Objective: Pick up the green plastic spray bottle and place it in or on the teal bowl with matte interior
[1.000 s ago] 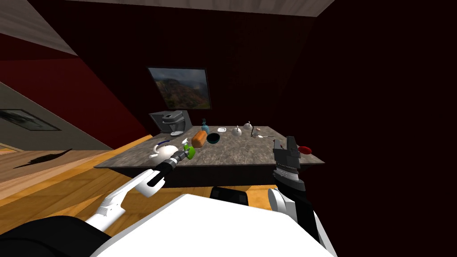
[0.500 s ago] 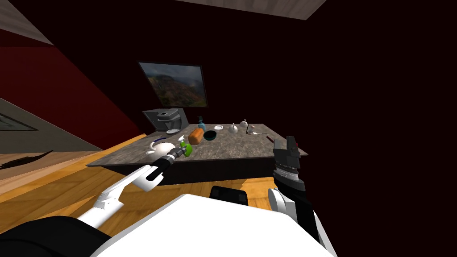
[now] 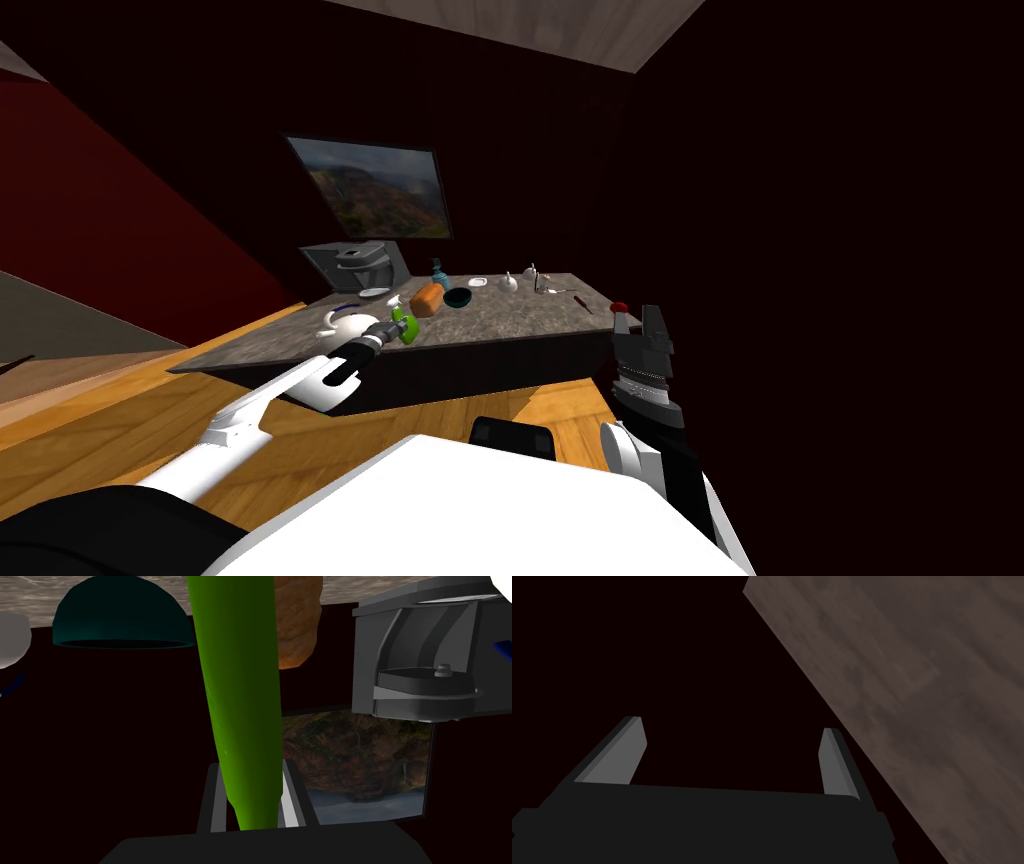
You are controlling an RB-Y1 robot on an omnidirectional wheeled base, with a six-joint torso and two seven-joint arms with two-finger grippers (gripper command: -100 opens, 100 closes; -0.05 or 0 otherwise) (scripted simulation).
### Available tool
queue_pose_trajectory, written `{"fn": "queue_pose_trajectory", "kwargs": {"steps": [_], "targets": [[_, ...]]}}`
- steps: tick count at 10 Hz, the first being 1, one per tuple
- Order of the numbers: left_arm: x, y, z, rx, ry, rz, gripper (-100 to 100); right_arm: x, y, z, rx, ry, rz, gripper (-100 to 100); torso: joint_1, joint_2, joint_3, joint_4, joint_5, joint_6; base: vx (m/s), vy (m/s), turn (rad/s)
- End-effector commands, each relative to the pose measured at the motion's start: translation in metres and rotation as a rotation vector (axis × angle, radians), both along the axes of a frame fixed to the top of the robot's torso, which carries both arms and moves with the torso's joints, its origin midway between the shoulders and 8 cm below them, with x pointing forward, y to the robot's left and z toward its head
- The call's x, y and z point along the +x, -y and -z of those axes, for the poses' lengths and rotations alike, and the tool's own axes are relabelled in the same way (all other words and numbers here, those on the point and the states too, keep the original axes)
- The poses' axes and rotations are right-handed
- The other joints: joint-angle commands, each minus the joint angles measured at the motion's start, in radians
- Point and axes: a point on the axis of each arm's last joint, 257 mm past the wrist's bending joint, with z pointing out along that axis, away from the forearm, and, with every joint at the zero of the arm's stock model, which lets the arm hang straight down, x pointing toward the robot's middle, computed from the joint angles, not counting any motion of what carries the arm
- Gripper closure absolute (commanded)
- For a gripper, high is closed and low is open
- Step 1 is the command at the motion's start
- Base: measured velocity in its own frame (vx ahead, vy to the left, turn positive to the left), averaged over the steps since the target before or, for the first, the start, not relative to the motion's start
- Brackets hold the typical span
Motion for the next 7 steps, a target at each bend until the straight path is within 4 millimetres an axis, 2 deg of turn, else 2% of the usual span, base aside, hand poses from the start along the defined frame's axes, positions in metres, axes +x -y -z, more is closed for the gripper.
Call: {"fn": "queue_pose_trajectory", "kwargs": {"steps": [1,3,4,7], "targets": [[0.001,-0.016,-0.018,0.028,0.004,-0.038,100,0.000,0.000,0.000,0.000,0.000,0.000,0,0.000,0.000,0.000,0.000,0.000,0.000,-0.135,-0.147,-0.124],[0.003,-0.033,-0.037,0.055,0.010,-0.078,100,0.000,0.000,0.000,0.000,0.000,0.000,0,0.000,-0.003,-0.001,0.000,0.000,0.000,-0.127,-0.154,-0.178],[0.003,-0.033,-0.037,0.055,0.010,-0.078,100,0.000,0.000,0.000,0.000,0.000,0.000,0,0.000,-0.001,-0.001,0.000,-0.001,0.000,-0.126,-0.113,-0.034],[0.005,-0.054,-0.062,0.085,0.017,-0.131,100,0.000,0.000,0.000,0.000,0.000,0.000,0,0.003,-0.004,-0.002,-0.001,-0.001,0.001,-0.098,-0.101,-0.151]]}}
